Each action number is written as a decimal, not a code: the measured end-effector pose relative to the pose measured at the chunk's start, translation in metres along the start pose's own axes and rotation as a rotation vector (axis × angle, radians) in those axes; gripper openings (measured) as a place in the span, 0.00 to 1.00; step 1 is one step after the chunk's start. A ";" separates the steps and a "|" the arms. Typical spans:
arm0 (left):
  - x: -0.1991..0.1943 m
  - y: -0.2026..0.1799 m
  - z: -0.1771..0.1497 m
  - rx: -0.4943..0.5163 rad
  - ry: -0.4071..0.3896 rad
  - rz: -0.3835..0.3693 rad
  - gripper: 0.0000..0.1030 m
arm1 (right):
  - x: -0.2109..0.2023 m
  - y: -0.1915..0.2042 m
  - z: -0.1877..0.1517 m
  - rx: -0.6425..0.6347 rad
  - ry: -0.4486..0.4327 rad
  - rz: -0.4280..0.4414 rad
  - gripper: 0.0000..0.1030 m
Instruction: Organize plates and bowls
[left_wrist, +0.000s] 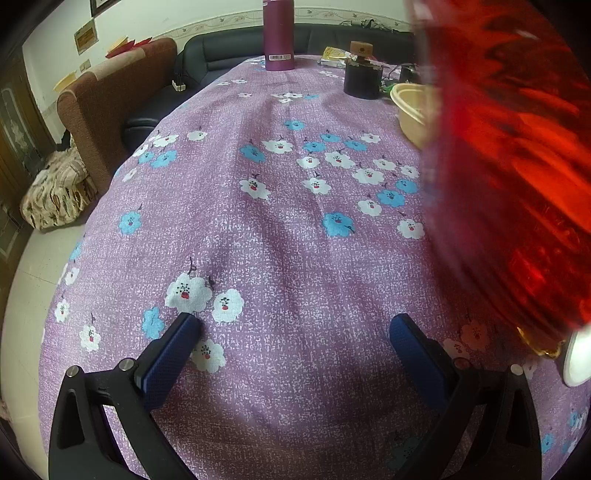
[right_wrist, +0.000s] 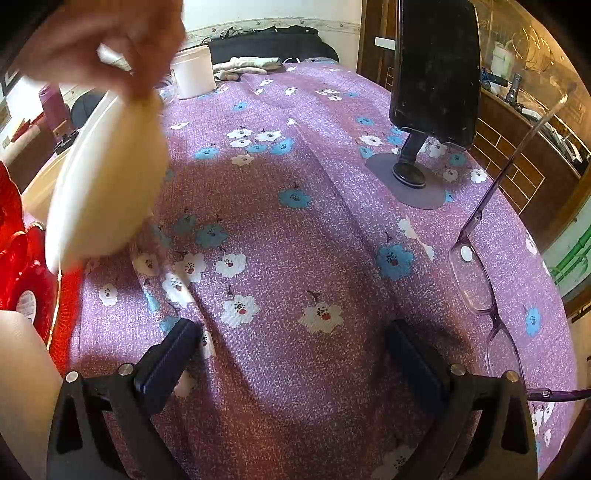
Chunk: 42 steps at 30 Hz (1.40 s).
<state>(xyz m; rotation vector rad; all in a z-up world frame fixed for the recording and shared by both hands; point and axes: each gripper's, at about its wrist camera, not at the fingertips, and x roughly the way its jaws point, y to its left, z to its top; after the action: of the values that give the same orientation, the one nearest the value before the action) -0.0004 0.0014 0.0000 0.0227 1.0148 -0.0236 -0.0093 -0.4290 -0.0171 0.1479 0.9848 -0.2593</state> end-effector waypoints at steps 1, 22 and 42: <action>0.000 0.000 0.000 0.001 0.000 0.001 1.00 | 0.000 0.000 0.000 0.000 0.000 0.000 0.99; -0.001 -0.001 -0.001 0.005 0.001 0.005 1.00 | 0.000 0.001 0.000 0.000 -0.001 -0.001 0.99; 0.000 0.001 -0.001 0.005 0.001 0.005 1.00 | 0.000 0.001 -0.001 0.001 -0.002 -0.001 0.99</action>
<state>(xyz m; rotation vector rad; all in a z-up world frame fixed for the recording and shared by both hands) -0.0014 0.0020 -0.0005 0.0295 1.0154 -0.0216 -0.0098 -0.4280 -0.0175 0.1475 0.9829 -0.2608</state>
